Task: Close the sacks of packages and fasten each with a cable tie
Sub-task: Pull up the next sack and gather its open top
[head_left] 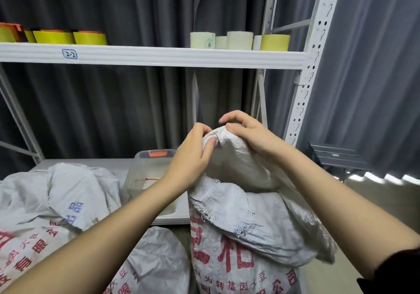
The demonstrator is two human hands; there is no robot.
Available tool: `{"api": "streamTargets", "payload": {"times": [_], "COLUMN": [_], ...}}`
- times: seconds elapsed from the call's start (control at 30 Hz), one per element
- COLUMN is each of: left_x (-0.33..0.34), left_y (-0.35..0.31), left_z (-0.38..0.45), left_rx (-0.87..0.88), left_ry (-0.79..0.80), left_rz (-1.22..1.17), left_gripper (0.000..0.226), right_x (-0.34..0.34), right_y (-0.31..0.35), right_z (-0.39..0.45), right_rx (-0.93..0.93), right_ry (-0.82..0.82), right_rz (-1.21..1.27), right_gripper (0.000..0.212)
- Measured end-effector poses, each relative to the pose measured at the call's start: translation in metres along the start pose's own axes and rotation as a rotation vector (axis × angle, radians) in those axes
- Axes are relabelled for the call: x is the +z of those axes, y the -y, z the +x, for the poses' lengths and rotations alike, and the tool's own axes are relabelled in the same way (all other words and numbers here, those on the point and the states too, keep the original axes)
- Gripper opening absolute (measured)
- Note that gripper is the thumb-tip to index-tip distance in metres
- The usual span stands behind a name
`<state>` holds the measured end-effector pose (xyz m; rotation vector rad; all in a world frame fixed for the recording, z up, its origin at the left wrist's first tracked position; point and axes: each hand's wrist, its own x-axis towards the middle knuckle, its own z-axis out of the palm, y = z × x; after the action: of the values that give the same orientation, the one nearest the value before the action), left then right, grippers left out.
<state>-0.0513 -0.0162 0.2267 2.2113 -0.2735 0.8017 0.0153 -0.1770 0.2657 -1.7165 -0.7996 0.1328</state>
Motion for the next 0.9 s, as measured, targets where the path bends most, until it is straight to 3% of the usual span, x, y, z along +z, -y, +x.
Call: {"api": "streamTargets", "payload": {"times": [0.13,0.2,0.27,0.33,0.4,0.47,0.57,0.63,0.73,0.8,0.9], "left_x": [0.000,-0.003,-0.007,-0.006,-0.001,0.002,0.005,0.006,0.001,-0.004,-0.004], "left_y": [0.001,0.001,0.003,0.003,0.005,0.006,0.005,0.009,0.020,0.022,0.015], "left_z": [0.011,0.016,0.017,0.014,0.010,0.005,0.000,0.003,0.011,0.013,0.011], "left_rx": [-0.204,-0.280,-0.333,-0.348,-0.241,-0.015,0.132,0.057,-0.226,-0.247,-0.049], "left_ry": [-0.018,0.036,0.128,0.158,0.053,-0.046,-0.052,-0.013,0.034,0.059,-0.004], "left_rz": [-0.164,-0.235,-0.342,-0.357,-0.106,0.267,0.564,0.562,0.080,0.007,0.316], "left_gripper": [0.012,0.017,0.023,0.026,0.024,0.032,0.047,0.038,0.034,0.038,0.029], "right_x": [0.005,0.004,0.002,0.000,0.000,0.002,0.005,0.005,-0.002,-0.008,-0.011], "right_y": [-0.008,-0.014,-0.018,-0.016,-0.011,-0.008,-0.009,-0.011,-0.018,-0.023,-0.023], "right_z": [-0.002,-0.003,-0.005,-0.003,0.001,0.004,0.002,-0.004,-0.013,-0.015,-0.010], "right_rx": [-0.321,-0.443,-0.479,-0.373,-0.218,-0.093,-0.007,-0.080,-0.254,-0.246,-0.124], "right_ry": [-0.111,-0.100,-0.110,-0.121,-0.093,-0.025,0.011,-0.023,-0.016,-0.046,-0.071], "right_rz": [-0.715,-0.906,-0.809,-0.581,-0.434,-0.310,-0.128,-0.319,-0.921,-0.887,-0.515], "right_gripper": [0.030,0.037,0.025,0.013,0.012,0.015,0.012,0.011,0.022,0.019,0.012]}}
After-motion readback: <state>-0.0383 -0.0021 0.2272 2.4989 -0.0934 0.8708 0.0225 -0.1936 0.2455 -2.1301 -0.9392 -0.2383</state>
